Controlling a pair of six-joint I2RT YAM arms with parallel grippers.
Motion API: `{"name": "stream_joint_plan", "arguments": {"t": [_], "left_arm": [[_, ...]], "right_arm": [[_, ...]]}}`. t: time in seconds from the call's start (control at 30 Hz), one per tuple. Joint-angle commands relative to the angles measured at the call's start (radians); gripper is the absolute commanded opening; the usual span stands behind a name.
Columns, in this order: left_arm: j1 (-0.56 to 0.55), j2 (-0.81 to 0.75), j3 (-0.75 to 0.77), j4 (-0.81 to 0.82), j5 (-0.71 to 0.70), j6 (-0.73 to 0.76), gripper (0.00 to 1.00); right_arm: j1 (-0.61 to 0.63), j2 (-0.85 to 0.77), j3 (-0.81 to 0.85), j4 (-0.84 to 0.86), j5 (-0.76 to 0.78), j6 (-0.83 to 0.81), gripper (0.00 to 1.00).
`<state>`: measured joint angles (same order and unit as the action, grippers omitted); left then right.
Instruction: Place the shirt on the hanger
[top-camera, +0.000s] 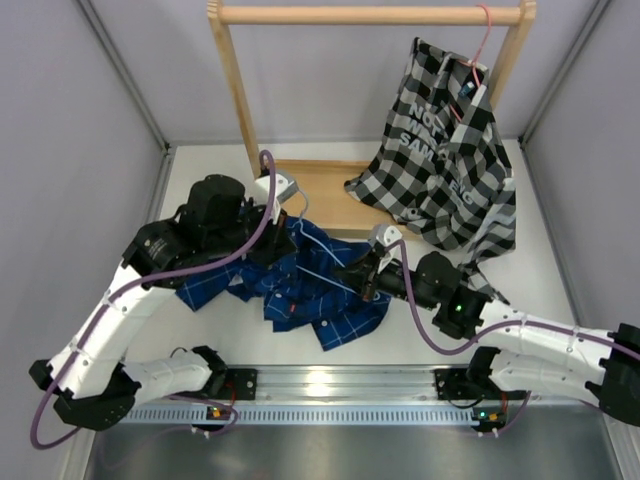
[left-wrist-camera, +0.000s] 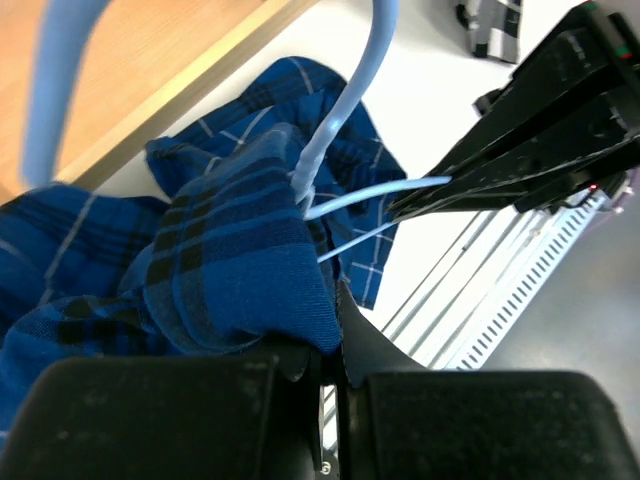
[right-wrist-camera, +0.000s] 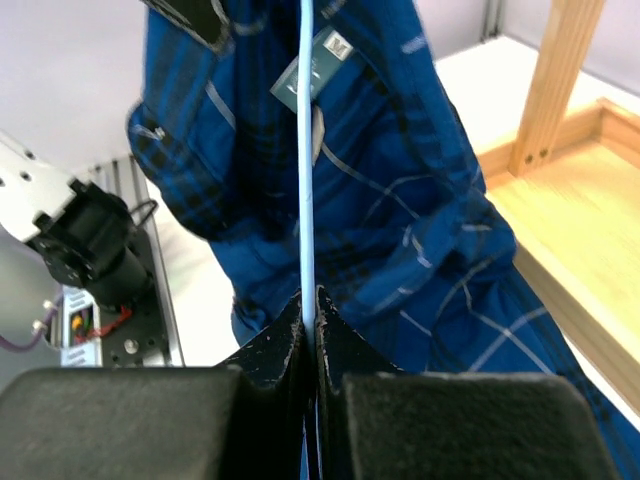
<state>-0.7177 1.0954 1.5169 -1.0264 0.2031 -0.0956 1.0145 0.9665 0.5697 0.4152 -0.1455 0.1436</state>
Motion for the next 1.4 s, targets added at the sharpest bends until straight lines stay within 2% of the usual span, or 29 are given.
{"name": "stream_joint_plan", "arguments": {"t": [0.0, 0.1, 0.2, 0.33, 0.37, 0.4, 0.47, 0.67, 0.77, 0.9, 0.97, 1.03, 1.13, 1.27, 1.37], "left_arm": [[-0.009, 0.059, 0.045, 0.088, 0.097, -0.004, 0.00], [-0.032, 0.092, 0.060, 0.088, 0.058, -0.016, 0.00], [-0.039, 0.097, 0.069, 0.086, -0.001, -0.009, 0.08], [-0.039, 0.092, 0.098, 0.086, -0.019, 0.002, 0.48], [-0.039, 0.092, 0.123, 0.086, -0.033, 0.002, 0.64], [-0.039, 0.086, 0.140, 0.085, -0.042, 0.005, 0.71], [-0.039, 0.075, 0.193, 0.083, -0.067, 0.025, 0.98], [-0.039, 0.037, 0.301, 0.091, -0.111, 0.151, 0.98], [-0.039, 0.017, 0.228, 0.166, -0.084, 0.295, 0.98], [-0.039, -0.018, 0.086, 0.242, 0.056, 0.517, 0.98], [-0.035, -0.020, 0.049, 0.241, 0.188, 0.624, 0.98], [-0.037, -0.011, 0.039, 0.241, 0.264, 0.669, 0.98], [-0.035, 0.043, 0.064, 0.220, 0.292, 0.665, 0.96], [-0.031, 0.133, 0.124, 0.112, 0.350, 0.665, 0.93], [-0.029, 0.139, 0.118, 0.068, 0.398, 0.668, 0.88]], "right_arm": [[0.016, 0.026, 0.047, 0.162, -0.035, 0.028, 0.00], [0.015, 0.035, 0.044, 0.178, -0.029, 0.028, 0.00], [0.016, 0.012, 0.006, 0.220, -0.009, 0.039, 0.00], [0.016, -0.009, -0.066, 0.330, 0.033, 0.080, 0.00], [0.016, -0.008, -0.092, 0.353, 0.041, 0.099, 0.00], [0.016, -0.006, -0.103, 0.394, 0.052, 0.109, 0.00], [0.016, -0.002, -0.135, 0.430, 0.078, 0.134, 0.00], [0.015, 0.001, -0.186, 0.510, 0.101, 0.155, 0.00], [0.015, -0.002, -0.212, 0.551, 0.098, 0.163, 0.00], [0.009, -0.026, -0.241, 0.560, 0.075, 0.166, 0.00], [-0.004, -0.054, -0.254, 0.547, 0.028, 0.163, 0.00], [-0.010, -0.089, -0.252, 0.496, -0.040, 0.143, 0.00], [-0.011, -0.139, -0.255, 0.415, -0.124, 0.111, 0.00], [-0.013, -0.225, -0.283, 0.340, -0.143, 0.082, 0.00], [-0.014, -0.274, -0.284, 0.284, -0.135, 0.064, 0.00]]}}
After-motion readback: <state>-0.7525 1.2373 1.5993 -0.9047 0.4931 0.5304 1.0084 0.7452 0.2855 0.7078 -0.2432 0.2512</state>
